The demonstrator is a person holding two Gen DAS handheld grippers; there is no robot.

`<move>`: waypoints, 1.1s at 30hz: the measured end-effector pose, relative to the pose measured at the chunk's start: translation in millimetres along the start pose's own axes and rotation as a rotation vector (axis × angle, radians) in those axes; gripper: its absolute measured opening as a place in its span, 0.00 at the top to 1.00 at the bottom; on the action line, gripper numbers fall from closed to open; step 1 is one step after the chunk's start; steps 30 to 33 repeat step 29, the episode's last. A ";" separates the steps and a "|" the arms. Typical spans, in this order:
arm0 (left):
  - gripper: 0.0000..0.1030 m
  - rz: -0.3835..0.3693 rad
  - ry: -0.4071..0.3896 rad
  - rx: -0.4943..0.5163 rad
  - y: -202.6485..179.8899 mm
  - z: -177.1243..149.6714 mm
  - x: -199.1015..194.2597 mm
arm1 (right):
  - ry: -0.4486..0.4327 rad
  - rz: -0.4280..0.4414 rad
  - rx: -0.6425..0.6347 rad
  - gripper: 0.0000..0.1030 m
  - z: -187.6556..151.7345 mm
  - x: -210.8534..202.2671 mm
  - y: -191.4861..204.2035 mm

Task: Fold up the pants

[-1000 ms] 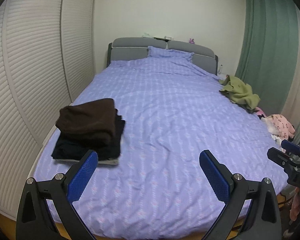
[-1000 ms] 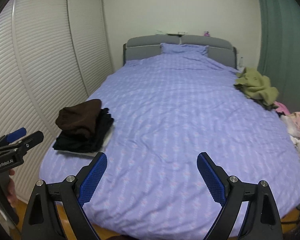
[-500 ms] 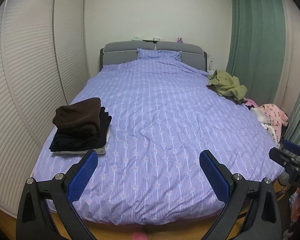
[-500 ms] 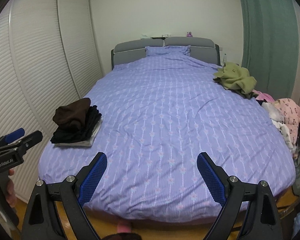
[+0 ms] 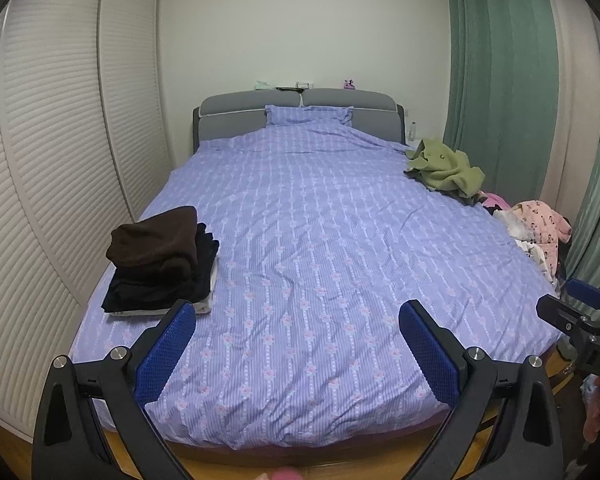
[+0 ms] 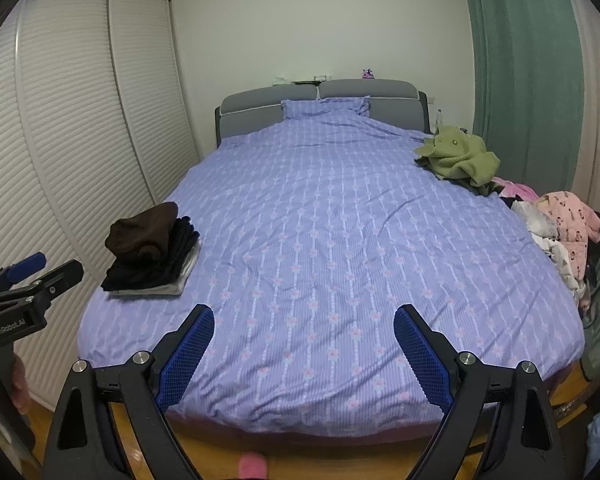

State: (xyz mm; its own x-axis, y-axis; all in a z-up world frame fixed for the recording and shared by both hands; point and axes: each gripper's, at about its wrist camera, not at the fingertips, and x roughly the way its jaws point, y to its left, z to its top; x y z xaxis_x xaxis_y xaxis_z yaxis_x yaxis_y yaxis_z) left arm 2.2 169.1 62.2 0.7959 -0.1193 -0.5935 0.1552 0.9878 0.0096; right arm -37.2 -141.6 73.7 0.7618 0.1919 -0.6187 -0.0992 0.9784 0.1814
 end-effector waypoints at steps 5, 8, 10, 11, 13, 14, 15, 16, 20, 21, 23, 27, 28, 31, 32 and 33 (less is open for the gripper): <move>0.00 -0.005 0.001 -0.001 -2.9 -4.4 -6.6 | -0.004 -0.002 0.004 0.10 -4.9 -5.3 -3.7; 0.00 -0.020 -0.003 0.012 -7.0 -6.6 -10.5 | -0.003 -0.002 0.001 0.10 -6.4 -7.4 -4.7; 0.00 -0.019 -0.014 0.023 -11.3 -8.0 -14.4 | -0.005 -0.002 0.001 0.10 -7.2 -9.5 -5.4; 0.00 -0.018 -0.017 0.028 -12.9 -8.1 -15.6 | -0.007 -0.002 0.000 0.10 -7.8 -10.6 -5.1; 0.00 -0.019 -0.020 0.032 -15.4 -9.6 -17.7 | -0.012 -0.007 0.000 0.10 -9.2 -13.0 -5.3; 0.00 -0.021 -0.020 0.033 -16.1 -9.2 -18.0 | -0.012 -0.006 0.001 0.10 -10.0 -13.8 -5.7; 0.00 -0.020 -0.020 0.032 -16.7 -9.9 -18.5 | -0.012 -0.006 0.001 0.10 -10.8 -14.5 -6.0; 0.00 -0.021 -0.021 0.033 -17.3 -10.2 -19.3 | -0.012 -0.007 0.002 0.10 -11.7 -15.4 -6.1; 0.00 -0.019 -0.029 0.038 -19.6 -11.6 -22.2 | -0.015 -0.010 0.003 0.10 -13.1 -17.9 -6.8; 0.00 -0.017 -0.030 0.039 -20.4 -11.2 -22.9 | -0.014 -0.009 0.004 0.10 -13.4 -18.3 -7.3; 0.00 -0.015 -0.031 0.042 -22.1 -12.2 -24.3 | -0.016 -0.008 0.005 0.10 -13.8 -19.1 -7.7; 0.00 -0.015 -0.028 0.042 -22.4 -12.7 -25.1 | -0.015 -0.010 0.006 0.10 -13.7 -19.2 -8.5; 0.00 -0.015 -0.026 0.040 -22.1 -12.9 -25.3 | -0.015 -0.012 0.007 0.10 -14.6 -20.0 -8.2; 0.00 -0.016 -0.025 0.038 -22.1 -12.8 -25.3 | -0.015 -0.014 0.008 0.10 -14.7 -20.4 -7.1; 0.00 -0.016 -0.025 0.038 -22.1 -12.8 -25.3 | -0.015 -0.014 0.008 0.10 -14.7 -20.4 -7.1; 0.00 -0.016 -0.025 0.038 -22.1 -12.8 -25.3 | -0.015 -0.014 0.008 0.10 -14.7 -20.4 -7.1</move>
